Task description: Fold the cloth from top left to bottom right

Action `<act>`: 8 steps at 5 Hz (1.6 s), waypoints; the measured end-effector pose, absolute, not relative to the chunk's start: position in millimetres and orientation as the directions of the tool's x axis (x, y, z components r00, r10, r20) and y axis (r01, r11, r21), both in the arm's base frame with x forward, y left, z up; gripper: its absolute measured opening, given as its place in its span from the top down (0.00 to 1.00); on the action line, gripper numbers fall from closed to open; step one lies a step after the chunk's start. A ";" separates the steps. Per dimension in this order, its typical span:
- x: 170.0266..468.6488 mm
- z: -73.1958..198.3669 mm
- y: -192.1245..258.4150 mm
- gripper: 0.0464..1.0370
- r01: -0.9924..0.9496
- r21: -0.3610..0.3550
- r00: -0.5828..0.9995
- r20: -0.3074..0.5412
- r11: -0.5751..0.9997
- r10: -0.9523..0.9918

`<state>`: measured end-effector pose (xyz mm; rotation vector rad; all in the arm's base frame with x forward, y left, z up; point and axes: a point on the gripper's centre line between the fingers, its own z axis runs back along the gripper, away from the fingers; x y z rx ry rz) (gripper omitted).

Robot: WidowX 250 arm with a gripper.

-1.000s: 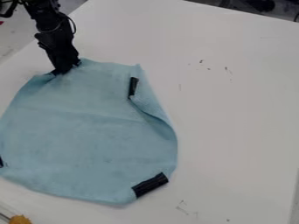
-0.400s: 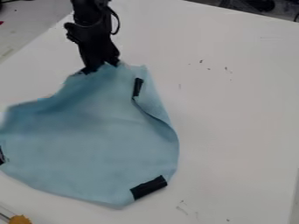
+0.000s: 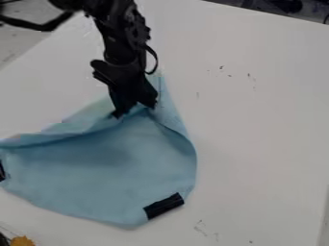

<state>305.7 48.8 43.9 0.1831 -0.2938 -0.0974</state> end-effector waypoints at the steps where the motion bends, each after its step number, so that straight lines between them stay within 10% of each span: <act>1: 305.1 39.1 25.0 0.94 0.084 0.146 0.947 0.297 0.986 -0.124; 5: 294.9 39.0 -54.7 0.02 0.085 0.023 0.971 0.222 0.996 -0.088; 8: 299.6 47.9 -58.4 0.04 0.099 0.057 0.971 0.214 0.993 -0.109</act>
